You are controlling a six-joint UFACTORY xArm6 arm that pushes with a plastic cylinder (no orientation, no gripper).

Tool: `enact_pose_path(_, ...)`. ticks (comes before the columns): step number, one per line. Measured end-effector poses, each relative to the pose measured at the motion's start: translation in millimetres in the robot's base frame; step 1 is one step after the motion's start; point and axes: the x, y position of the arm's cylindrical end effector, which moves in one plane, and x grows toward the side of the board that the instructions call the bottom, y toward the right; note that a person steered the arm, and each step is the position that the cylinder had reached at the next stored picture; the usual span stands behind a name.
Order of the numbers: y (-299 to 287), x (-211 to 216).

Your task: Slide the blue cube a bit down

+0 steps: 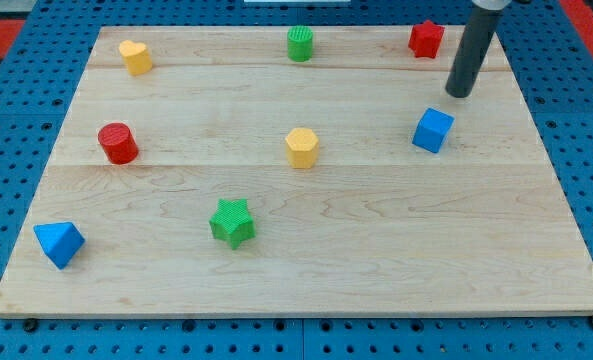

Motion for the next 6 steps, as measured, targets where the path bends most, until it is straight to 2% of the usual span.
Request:
enact_pose_path(1,-0.2,31.7)
enact_pose_path(2,-11.6,45.9)
enact_pose_path(3,-70.8,35.4)
enact_pose_path(5,-6.3,35.8)
enact_pose_path(6,4.4,45.0)
